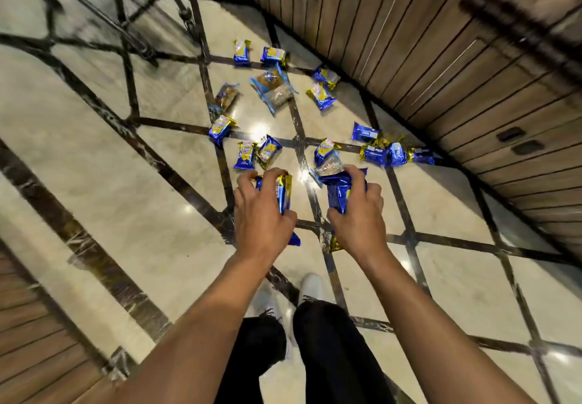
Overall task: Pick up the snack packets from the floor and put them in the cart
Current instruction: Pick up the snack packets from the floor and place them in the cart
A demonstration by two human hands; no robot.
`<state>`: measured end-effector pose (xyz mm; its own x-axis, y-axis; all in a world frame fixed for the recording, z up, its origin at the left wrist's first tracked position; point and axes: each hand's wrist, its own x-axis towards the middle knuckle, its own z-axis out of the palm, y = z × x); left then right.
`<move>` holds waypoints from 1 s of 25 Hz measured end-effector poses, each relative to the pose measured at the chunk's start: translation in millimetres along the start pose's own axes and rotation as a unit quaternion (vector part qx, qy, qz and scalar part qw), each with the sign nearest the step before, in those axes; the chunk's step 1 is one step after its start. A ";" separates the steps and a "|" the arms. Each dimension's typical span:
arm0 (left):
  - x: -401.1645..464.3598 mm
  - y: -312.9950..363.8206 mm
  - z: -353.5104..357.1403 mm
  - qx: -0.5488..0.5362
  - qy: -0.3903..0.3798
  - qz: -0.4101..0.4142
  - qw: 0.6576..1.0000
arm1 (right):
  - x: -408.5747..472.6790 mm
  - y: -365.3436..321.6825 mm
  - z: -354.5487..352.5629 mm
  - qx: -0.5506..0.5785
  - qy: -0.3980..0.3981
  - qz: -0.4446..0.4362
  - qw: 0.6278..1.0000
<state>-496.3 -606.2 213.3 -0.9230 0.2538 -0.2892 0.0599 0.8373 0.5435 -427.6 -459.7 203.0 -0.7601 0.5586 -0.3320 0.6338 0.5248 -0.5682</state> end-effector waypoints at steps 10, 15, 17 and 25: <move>-76.9 69.4 -166.4 -0.035 0.107 0.012 0.994 | -64.7 -132.6 -109.7 -0.019 -0.025 -0.143 0.989; -94.3 49.7 -197.5 -0.045 0.147 -0.014 0.988 | -85.9 -173.6 -104.3 -0.017 -0.036 -0.176 0.984; -95.7 34.3 -210.8 -0.050 0.157 -0.028 0.986 | -91.0 -193.5 -93.7 -0.018 -0.046 -0.184 0.982; -64.0 -70.2 -294.9 -0.073 0.211 -0.077 0.972 | -97.8 -331.4 -6.1 -0.032 -0.094 -0.250 0.963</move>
<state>-553.5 -824.0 426.1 -0.9923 -0.1159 -0.0444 -0.1177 0.7644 0.6339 -562.5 -684.4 428.4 -0.9814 0.1025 -0.1625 0.1843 0.7405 -0.6463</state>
